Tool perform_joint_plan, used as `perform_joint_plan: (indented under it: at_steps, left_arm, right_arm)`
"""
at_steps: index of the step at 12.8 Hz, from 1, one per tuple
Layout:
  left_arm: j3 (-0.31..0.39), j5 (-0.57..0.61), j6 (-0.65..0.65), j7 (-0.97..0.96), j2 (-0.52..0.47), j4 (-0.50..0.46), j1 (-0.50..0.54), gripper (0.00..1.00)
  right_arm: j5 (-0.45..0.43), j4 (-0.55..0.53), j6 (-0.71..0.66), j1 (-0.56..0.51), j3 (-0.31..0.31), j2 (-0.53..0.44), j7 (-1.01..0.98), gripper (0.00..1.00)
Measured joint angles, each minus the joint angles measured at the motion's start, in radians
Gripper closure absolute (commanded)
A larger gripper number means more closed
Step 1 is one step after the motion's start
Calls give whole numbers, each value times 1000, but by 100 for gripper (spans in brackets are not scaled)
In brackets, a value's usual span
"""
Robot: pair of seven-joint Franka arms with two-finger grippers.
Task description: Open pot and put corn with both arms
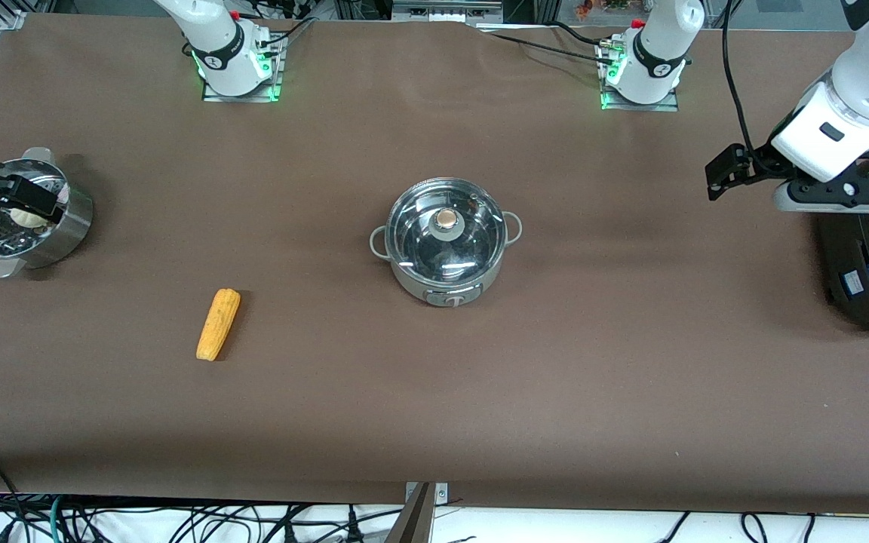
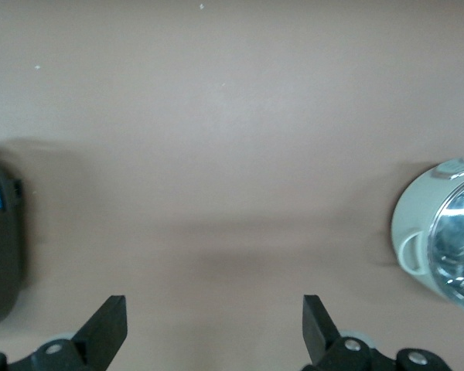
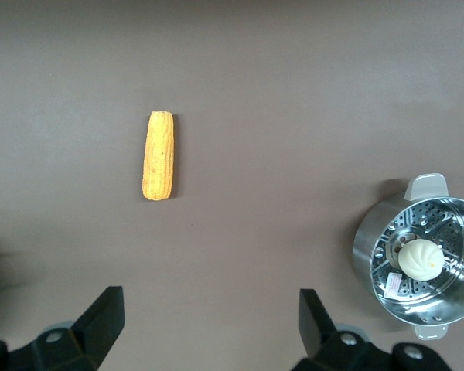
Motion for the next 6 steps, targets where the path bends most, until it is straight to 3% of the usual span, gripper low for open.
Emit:
perform_joint_plan:
  at_steps: [6]
  left_arm:
    - [5,3,-16,1,-3,0,0,0]
  right_arm:
    - [0,0,0,0,0,0,0,0]
